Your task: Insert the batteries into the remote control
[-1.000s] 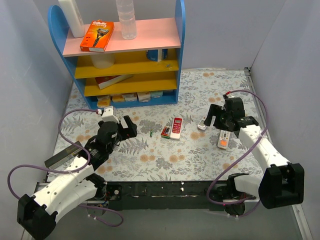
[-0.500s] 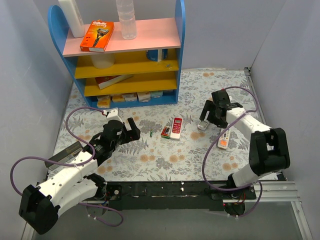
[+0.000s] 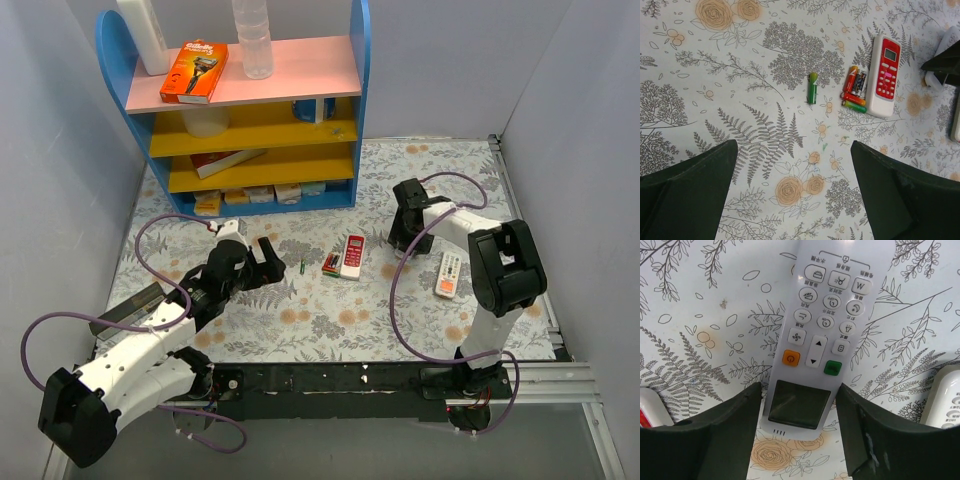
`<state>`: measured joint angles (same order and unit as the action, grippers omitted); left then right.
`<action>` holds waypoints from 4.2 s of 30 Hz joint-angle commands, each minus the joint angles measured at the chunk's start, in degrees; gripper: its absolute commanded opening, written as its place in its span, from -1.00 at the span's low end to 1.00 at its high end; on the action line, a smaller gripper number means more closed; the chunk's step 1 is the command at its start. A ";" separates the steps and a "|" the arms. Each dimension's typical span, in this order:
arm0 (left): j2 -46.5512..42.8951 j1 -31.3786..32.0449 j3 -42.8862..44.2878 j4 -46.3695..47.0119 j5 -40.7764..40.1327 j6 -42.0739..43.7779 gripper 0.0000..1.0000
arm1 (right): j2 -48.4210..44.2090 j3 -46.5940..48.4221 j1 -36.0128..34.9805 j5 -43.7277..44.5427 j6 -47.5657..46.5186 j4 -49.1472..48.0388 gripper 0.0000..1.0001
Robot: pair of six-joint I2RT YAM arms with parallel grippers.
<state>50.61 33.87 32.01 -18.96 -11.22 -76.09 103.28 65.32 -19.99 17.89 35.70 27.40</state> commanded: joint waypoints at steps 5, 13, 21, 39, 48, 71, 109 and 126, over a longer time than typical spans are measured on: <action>0.45 0.06 1.83 3.40 6.91 -0.46 0.96 | -5.54 -4.40 -0.58 -0.92 -0.54 -1.90 -0.27; 1.07 0.06 2.71 13.32 16.84 -0.98 0.96 | -22.21 -13.01 -1.63 -17.41 -6.69 -10.24 -0.73; 0.10 0.06 -1.32 32.63 23.96 -5.37 0.97 | -39.91 -26.90 -2.86 -45.38 -1.71 -39.73 -0.81; 9.68 0.32 -3.36 67.99 37.76 -14.78 0.96 | -34.38 -30.35 -17.10 -62.45 21.60 -88.21 -0.92; 10.65 0.50 -4.76 72.92 40.05 -18.03 0.61 | -30.78 -30.25 -19.74 -62.19 24.94 -94.37 -0.87; 4.23 1.11 5.43 24.96 25.03 13.50 -1.00 | -38.69 -11.28 -20.62 -40.85 -4.41 -32.16 0.75; 2.57 8.06 5.35 14.30 22.38 21.87 0.52 | -23.91 0.60 -25.02 -37.83 1.04 -22.03 -0.97; -0.78 -6.53 -4.50 37.84 59.82 4.31 0.75 | -33.59 -11.62 -15.70 -64.20 -4.24 -45.76 -0.97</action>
<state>48.31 27.55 28.42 8.93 38.37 -64.97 71.44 54.59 -35.90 -37.45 32.51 -7.86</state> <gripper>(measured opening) 0.888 0.305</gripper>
